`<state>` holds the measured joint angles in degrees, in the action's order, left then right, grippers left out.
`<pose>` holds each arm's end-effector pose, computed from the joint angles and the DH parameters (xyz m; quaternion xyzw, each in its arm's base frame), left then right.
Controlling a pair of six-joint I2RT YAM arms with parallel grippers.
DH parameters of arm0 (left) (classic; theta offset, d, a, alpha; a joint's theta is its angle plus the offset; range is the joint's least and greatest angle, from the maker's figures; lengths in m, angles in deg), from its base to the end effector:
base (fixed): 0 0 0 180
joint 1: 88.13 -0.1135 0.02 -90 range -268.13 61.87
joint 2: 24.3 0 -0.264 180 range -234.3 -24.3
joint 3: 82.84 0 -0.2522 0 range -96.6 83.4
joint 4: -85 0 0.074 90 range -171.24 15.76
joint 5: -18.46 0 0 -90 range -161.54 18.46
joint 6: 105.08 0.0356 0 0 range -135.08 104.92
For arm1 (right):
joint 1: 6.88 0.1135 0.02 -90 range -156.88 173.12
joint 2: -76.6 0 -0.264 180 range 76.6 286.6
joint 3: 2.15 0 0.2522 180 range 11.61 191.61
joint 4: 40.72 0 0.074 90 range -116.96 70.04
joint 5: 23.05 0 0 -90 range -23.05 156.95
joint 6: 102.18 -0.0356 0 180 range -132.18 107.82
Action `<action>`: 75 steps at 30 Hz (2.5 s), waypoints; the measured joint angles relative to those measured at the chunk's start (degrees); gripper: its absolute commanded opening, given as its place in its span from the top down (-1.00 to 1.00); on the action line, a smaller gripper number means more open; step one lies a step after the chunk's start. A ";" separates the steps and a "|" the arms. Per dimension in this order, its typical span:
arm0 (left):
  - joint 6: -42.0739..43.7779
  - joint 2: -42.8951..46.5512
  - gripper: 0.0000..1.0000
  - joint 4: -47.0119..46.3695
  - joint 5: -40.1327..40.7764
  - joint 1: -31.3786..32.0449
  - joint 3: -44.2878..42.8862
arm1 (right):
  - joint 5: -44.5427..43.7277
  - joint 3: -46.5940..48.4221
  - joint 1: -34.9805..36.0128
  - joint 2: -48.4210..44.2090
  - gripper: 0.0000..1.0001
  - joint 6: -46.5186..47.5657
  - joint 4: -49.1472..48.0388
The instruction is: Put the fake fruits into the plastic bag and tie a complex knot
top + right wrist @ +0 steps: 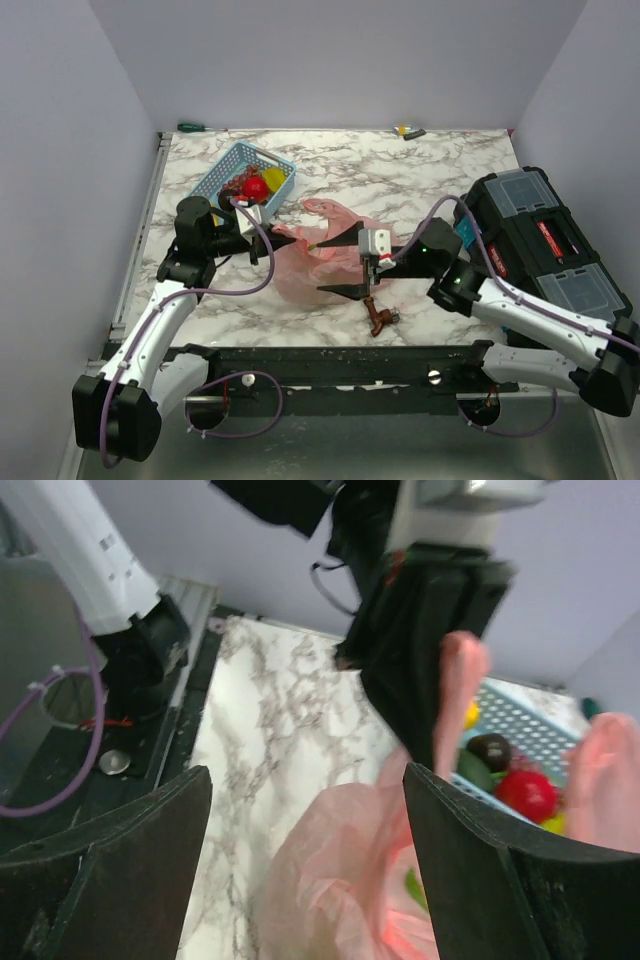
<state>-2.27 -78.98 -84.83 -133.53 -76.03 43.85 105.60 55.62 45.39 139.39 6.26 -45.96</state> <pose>0.1972 -0.0744 0.3047 0.4612 0.5781 -0.3955 0.5446 0.1368 0.2132 0.3266 -0.5766 0.4075 0.4180 0.5717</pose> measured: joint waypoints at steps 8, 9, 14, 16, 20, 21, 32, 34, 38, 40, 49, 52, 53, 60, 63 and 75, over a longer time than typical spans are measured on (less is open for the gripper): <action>7.87 -0.09 1.00 7.72 -1.70 0.02 -2.32 | -1.57 12.39 -15.43 0.96 -0.79 -0.98 14.32; 9.03 -0.13 1.00 9.03 -1.88 0.02 -2.84 | -0.63 14.29 -18.60 3.13 -0.82 -0.87 16.26; 13.77 -0.39 1.00 13.31 -2.32 0.00 -4.46 | 4.90 22.01 -27.15 13.27 -0.84 1.46 26.86; 14.95 -0.59 1.00 14.32 -2.56 0.02 -4.81 | 7.80 23.04 -27.36 14.82 -0.84 3.26 30.45; 17.05 -1.25 1.00 16.04 -3.04 0.02 -5.07 | 12.41 23.56 -27.19 15.87 -0.80 6.32 34.49; 17.66 -1.42 1.00 16.63 -3.10 0.02 -5.14 | 13.09 23.87 -27.10 16.31 -0.80 7.26 35.15; 23.41 -2.25 1.00 21.66 -3.48 0.02 -7.96 | 18.91 32.00 -29.22 20.50 -0.81 9.90 39.54; 24.15 -2.38 1.00 22.43 -3.54 0.02 -8.02 | 19.63 34.03 -29.75 21.16 -0.80 9.73 39.26; 25.64 -2.71 1.00 24.06 -3.65 0.02 -8.24 | 20.57 36.68 -31.58 25.22 -0.81 9.68 38.53; 26.21 -2.73 1.00 24.65 -3.69 0.02 -8.52 | 20.74 37.00 -32.33 27.96 -0.82 10.69 38.77; 27.06 -3.52 1.00 25.66 -3.91 0.04 -8.68 | 24.57 37.00 -32.83 33.20 -0.84 16.35 42.56; 27.08 -4.11 1.00 25.86 -3.98 0.28 -8.87 | 26.38 37.68 -32.39 35.01 -0.84 16.90 43.32; 27.10 -4.26 1.00 25.97 -4.00 0.35 -8.98 | 26.86 37.99 -32.20 35.76 -0.83 17.03 43.93; 27.50 -5.14 1.00 26.14 -4.07 0.42 -10.69 | 29.99 39.12 -29.94 39.28 -0.84 19.21 50.73; 27.82 -5.35 1.00 26.27 -4.07 0.70 -10.86 | 30.86 39.12 -28.13 39.45 -0.83 19.63 52.39; 29.62 -6.64 1.00 27.12 -4.07 2.05 -12.33 | 33.00 41.35 -22.99 42.62 -0.87 18.84 52.72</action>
<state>27.35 -85.62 -57.71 -137.60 -73.97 31.52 138.61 96.97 22.39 182.01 25.10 6.76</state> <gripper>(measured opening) 0.005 0.945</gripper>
